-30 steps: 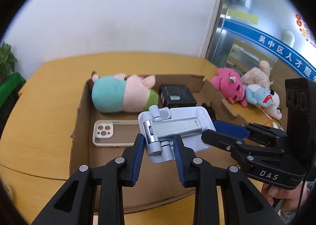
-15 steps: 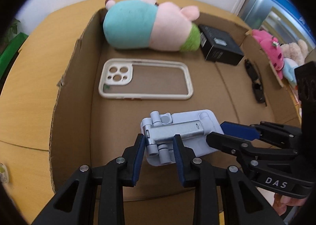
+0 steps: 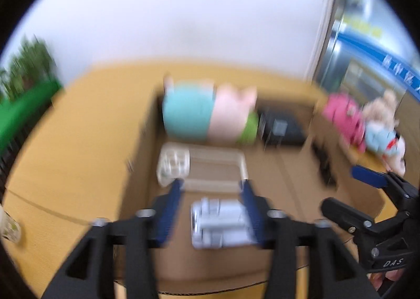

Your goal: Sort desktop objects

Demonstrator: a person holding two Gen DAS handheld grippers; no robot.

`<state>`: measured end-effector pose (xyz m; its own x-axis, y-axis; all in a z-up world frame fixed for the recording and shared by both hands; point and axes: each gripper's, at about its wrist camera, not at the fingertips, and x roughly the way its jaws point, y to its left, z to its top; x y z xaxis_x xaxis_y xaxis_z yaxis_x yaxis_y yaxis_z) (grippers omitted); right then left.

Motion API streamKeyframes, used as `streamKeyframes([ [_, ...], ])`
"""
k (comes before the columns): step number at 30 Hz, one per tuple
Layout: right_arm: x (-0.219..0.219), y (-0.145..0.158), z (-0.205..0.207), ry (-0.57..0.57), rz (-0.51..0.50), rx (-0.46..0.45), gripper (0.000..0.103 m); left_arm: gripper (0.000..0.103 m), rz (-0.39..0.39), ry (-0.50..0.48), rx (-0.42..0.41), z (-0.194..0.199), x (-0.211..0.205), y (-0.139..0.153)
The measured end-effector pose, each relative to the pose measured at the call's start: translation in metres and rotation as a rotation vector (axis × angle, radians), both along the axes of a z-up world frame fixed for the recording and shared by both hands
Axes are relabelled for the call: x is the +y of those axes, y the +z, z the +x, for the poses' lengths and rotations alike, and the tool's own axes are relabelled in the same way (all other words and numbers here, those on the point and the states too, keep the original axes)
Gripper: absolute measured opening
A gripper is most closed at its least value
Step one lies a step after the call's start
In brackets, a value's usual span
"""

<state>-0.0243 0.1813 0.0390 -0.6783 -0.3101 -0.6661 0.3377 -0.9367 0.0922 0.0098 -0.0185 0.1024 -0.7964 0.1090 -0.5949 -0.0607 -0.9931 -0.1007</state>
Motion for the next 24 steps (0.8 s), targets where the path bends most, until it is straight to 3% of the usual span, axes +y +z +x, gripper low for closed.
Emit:
streamKeyframes([
  [1,0.005,0.008,0.012,-0.019,0.021,0.071,0.103,0.09,-0.011,0.029,0.104,0.017,0.004,0.009],
  [3,0.016,0.012,0.032,-0.047,0.046,0.141,0.103,0.09,-0.031,0.068,0.241,0.041,0.012,0.015],
  [5,0.025,0.003,0.043,-0.066,0.037,0.151,0.103,0.09,-0.043,0.041,0.281,0.05,0.024,0.012],
  [9,0.036,-0.026,0.05,-0.114,0.008,0.102,0.103,0.09,-0.075,0.034,0.209,0.049,0.037,-0.013],
  [13,0.042,-0.049,0.054,-0.16,-0.02,0.091,0.103,0.09,-0.05,0.075,0.149,0.045,0.034,-0.04],
  [18,0.045,-0.055,0.06,-0.179,-0.01,0.12,0.103,0.09,-0.052,0.1,0.107,0.042,0.037,-0.058],
  [24,0.04,-0.056,0.057,-0.179,0.003,0.131,0.103,0.09,-0.114,0.137,0.092,0.034,0.036,-0.074],
])
